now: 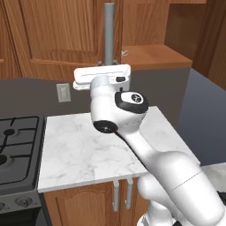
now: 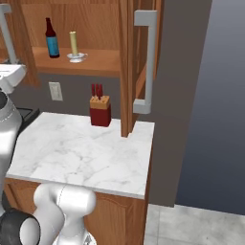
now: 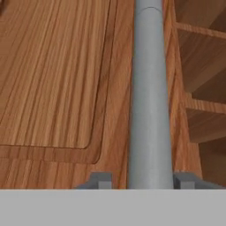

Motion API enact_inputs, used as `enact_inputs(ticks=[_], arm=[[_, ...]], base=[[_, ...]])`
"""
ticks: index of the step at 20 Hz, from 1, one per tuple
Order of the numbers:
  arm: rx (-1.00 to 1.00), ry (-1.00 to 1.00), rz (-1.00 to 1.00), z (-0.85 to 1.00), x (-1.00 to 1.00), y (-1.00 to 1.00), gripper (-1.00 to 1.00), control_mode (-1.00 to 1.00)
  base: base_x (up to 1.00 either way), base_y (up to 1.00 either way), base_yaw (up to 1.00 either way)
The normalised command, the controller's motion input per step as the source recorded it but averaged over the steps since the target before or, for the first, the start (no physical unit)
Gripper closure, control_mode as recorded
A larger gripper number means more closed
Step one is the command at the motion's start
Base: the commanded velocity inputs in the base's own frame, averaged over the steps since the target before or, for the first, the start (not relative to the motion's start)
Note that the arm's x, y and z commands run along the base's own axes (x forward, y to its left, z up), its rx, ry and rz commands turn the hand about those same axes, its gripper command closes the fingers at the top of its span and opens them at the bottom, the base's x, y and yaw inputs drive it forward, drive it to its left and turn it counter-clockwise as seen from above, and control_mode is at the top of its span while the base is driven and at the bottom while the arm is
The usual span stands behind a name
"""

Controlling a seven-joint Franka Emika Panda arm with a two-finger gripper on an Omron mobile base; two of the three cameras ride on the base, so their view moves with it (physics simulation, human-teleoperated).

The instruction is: Get the candle and the beer from the cabinet and move them to the dining counter.

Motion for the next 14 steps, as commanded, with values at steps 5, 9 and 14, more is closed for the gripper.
enact_inputs(ticks=[5,9,14], arm=[[-0.04,0.01,0.06,0.03,-0.88,1.0,1.0,-1.0],[-0.07,0.0,0.13,-0.07,-0.9,0.89,-1.0,-1.0],[0.0,-0.01,0.05,-0.02,-0.71,0.28,-1.0,-1.0]], base=[[0.0,0.0,0.0],[0.0,0.0,0.0],[0.0,0.0,0.0]])
